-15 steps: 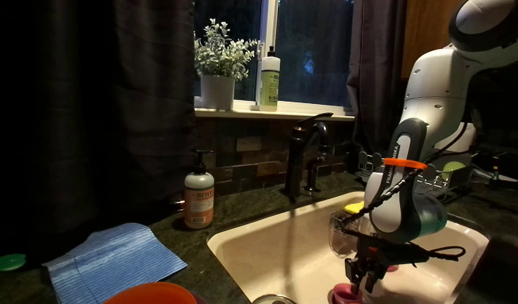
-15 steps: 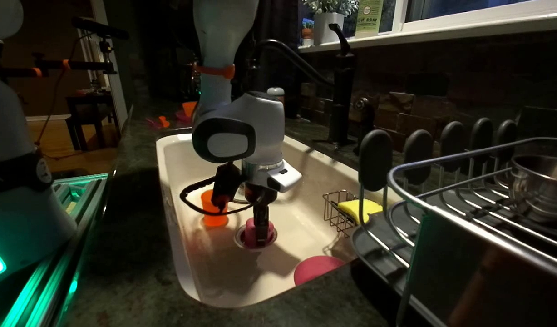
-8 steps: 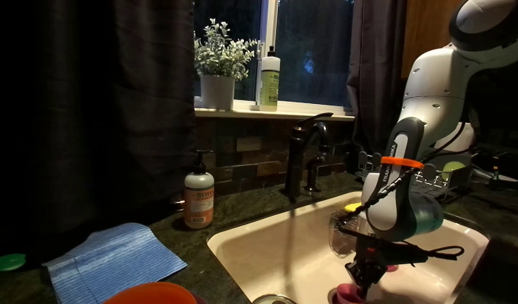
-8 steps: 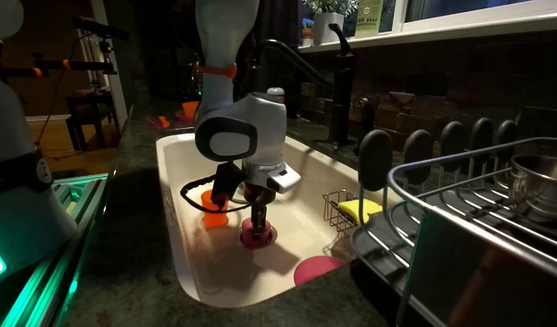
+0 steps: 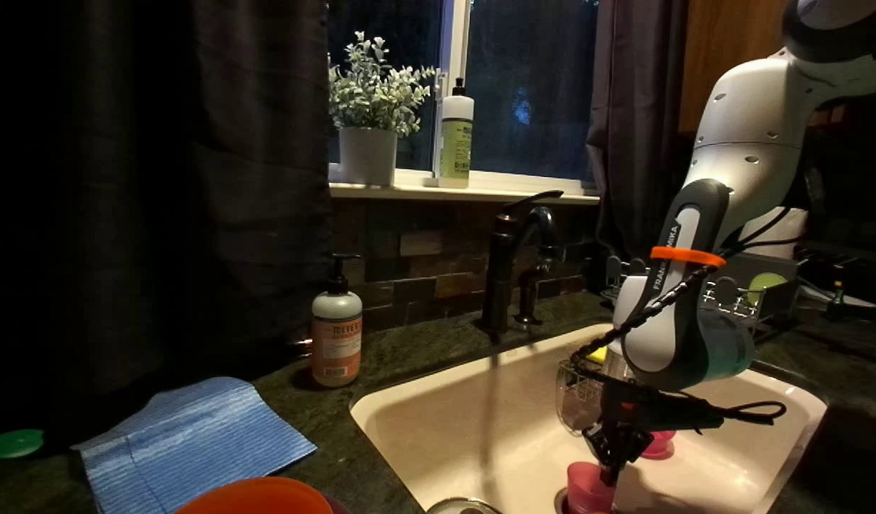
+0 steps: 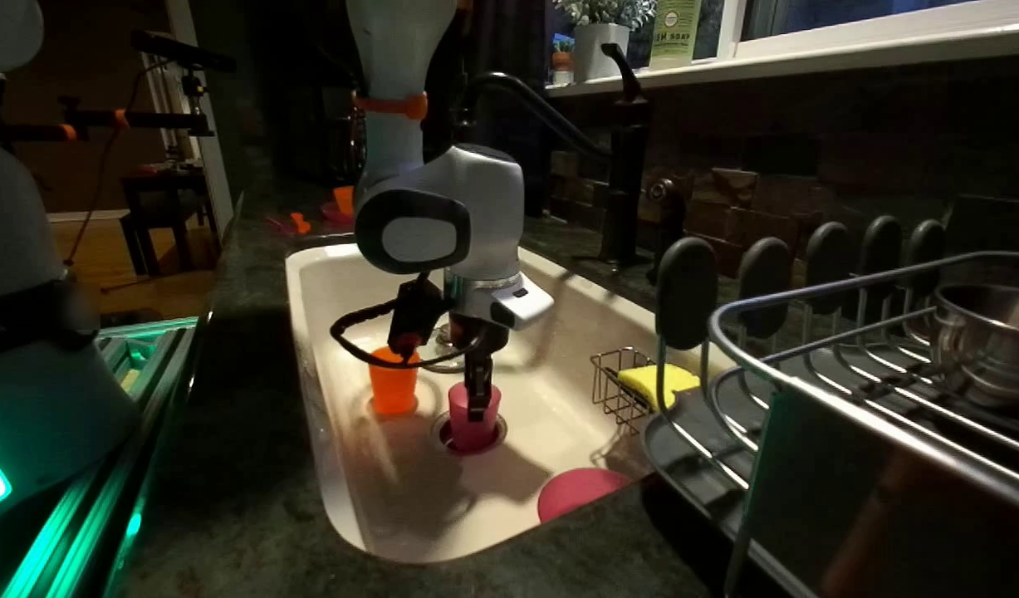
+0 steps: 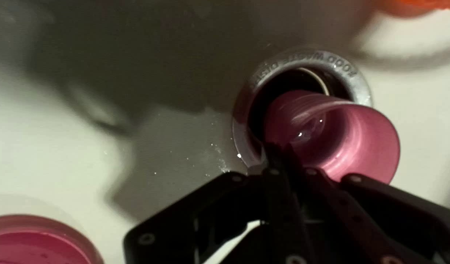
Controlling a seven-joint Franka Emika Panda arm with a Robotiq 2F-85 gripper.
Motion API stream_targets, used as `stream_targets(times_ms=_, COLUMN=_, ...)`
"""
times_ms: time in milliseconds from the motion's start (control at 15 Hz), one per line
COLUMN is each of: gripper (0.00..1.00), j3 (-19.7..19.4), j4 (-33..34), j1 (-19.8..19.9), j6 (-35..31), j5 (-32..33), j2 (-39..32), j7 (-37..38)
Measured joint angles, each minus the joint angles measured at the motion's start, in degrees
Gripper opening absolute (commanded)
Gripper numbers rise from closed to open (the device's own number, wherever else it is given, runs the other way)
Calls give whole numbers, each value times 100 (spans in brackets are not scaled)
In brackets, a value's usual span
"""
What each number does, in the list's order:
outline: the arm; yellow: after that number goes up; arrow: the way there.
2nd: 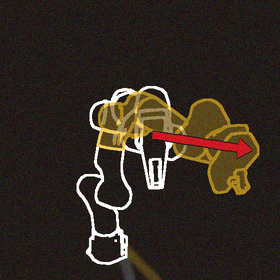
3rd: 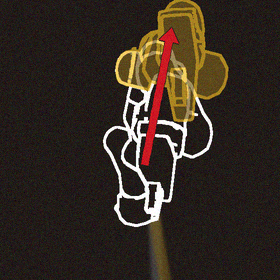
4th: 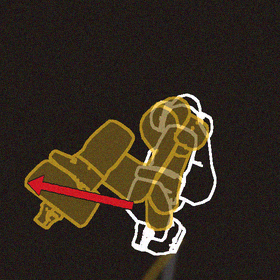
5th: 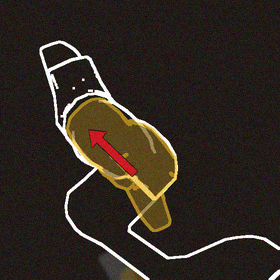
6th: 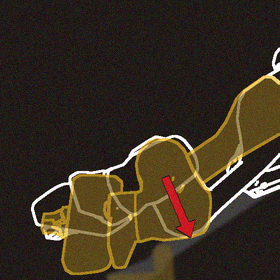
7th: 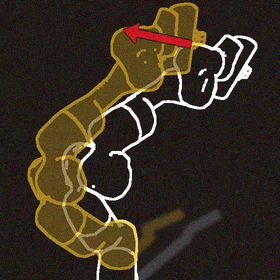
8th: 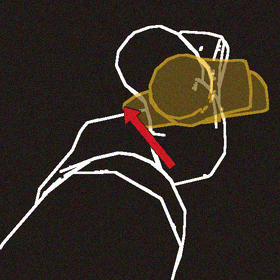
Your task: Put the cup on the plate rack
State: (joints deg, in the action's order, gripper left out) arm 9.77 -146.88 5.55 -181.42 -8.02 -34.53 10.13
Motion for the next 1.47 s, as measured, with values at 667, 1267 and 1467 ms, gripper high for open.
stream_targets(times_ms=667, gripper=1, j3=-52, j4=-553, j1=-21, j6=1033, j5=-41, j2=1580, j7=-1)
stream_targets(times_ms=1267, gripper=1, j3=-1259, j4=-551, j1=-433, j6=1826, j5=986, j2=3473, j7=633)
stream_targets(times_ms=1467, gripper=1, j3=-1323, j4=-416, j1=-223, j6=2111, j5=1454, j2=3943, j7=1134)
